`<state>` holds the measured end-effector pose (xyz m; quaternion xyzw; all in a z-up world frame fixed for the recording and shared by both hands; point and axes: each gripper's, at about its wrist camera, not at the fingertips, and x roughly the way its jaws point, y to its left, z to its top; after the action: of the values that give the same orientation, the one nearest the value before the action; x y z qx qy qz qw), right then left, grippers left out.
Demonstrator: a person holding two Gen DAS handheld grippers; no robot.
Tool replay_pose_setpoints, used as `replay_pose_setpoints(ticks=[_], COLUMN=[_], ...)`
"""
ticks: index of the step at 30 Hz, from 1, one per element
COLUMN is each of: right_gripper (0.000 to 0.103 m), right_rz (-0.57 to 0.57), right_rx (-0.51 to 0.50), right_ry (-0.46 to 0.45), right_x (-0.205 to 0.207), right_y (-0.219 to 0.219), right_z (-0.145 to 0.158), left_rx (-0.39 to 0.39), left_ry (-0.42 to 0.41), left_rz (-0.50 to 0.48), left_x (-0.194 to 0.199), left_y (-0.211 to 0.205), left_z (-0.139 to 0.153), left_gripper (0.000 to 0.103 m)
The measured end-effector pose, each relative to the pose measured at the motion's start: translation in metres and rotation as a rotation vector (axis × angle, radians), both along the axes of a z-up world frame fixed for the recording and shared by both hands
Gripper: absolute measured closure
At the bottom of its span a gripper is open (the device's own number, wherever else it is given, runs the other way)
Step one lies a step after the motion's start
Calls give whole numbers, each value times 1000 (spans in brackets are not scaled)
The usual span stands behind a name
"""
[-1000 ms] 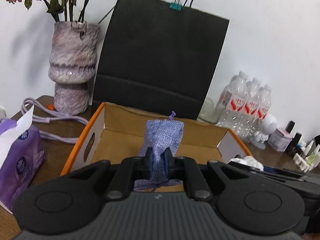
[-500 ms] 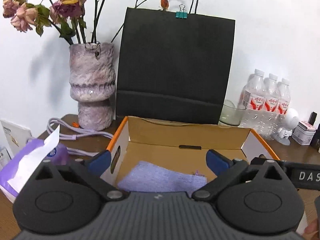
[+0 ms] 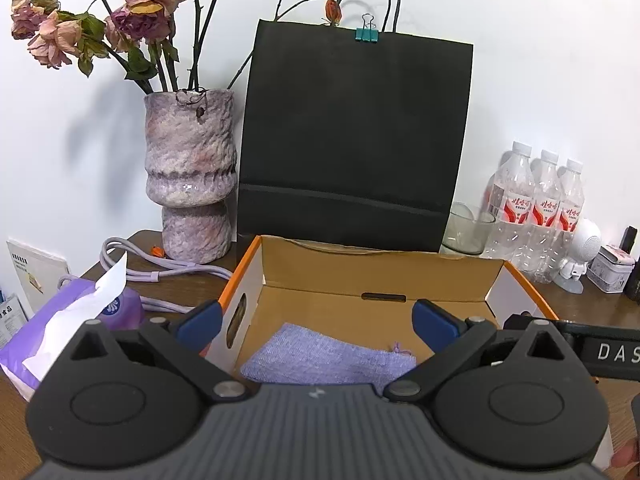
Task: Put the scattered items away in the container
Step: 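Carry tissue and purple pouch into the box and release both, then grasp the yellow soap bar with the left tool while the right grasps the blue packet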
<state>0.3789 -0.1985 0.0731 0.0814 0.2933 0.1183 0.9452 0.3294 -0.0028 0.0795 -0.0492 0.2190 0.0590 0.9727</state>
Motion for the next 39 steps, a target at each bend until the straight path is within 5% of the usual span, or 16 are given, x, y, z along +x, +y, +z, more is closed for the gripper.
replay_pose_setpoints(ticks=[11,17,30,39], right_gripper=[0,0,0,0], right_rz=[16,57,172,169], right_rx=[-52,-67,-158,-190], right_ry=[-36,-104,-111,-16], right_x=[-19,-69,-175,-200], right_y=[6,-1,10,43], right_z=[9,23,-3,-52], left_rx=[-60,27,55,27], left_ry=[-39,-48,100,227], left_rz=[-1,1,-53,-88], left_x=[-30,-78,-178,-194], left_y=[16,36,83,91], left_z=[12,16,-24,-68], left_gripper=[0,0,0,0])
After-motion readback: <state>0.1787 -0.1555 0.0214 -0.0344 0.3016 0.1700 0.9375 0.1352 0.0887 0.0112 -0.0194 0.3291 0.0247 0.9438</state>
